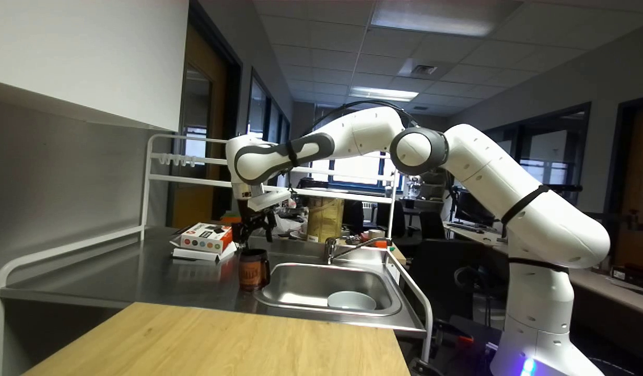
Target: Remove the cup from the sink and put it on the sink counter
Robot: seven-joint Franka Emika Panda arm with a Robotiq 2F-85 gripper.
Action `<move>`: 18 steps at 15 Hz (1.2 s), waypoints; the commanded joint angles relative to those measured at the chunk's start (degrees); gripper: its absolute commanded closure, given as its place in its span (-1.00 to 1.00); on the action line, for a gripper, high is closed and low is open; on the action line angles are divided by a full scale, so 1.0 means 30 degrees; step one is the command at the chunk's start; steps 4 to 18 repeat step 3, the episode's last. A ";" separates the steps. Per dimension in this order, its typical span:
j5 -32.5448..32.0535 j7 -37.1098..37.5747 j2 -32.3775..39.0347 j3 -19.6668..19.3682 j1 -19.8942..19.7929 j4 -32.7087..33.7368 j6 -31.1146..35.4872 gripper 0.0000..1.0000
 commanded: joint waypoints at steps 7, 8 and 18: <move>-0.0049 -0.0214 -0.1802 0.0167 0.0704 -0.0756 -0.0474 -1.00; -0.0049 -0.0214 -0.1802 0.0167 0.0704 -0.0756 -0.0474 -1.00; -0.0049 -0.0214 -0.1802 0.0167 0.0704 -0.0756 -0.0474 -1.00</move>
